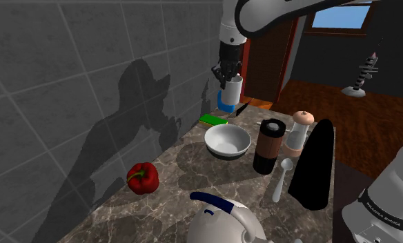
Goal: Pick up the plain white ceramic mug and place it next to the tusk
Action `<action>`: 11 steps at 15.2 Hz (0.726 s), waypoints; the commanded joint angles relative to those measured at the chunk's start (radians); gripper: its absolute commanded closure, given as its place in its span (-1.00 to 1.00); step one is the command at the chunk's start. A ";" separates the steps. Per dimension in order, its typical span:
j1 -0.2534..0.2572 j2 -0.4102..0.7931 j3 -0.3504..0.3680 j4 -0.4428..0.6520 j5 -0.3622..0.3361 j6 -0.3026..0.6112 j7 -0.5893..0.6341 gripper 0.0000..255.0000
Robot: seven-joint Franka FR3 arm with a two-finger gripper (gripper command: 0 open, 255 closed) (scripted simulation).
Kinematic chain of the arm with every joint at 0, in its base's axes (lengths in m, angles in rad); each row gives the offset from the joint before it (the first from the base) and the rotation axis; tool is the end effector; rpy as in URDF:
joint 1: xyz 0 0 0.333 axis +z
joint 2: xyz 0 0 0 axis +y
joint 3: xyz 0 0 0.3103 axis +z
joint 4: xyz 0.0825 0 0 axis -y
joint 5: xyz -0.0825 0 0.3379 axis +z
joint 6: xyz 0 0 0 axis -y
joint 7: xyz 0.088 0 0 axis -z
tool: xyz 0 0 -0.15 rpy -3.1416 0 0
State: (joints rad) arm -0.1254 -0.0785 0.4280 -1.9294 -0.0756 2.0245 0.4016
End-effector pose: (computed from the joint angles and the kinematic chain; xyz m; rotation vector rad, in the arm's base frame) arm 0.4964 0.1524 0.4989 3.0860 -0.1080 0.2964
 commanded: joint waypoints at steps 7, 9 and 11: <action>-0.075 -0.120 -0.127 -0.132 0.070 0.031 -0.230 1.00; -0.092 -0.137 -0.160 -0.152 0.078 0.036 -0.284 1.00; -0.110 -0.150 -0.193 -0.167 0.084 0.039 -0.337 1.00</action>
State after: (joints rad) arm -0.2261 -0.2241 0.2519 -2.0935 0.0059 2.0647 0.0935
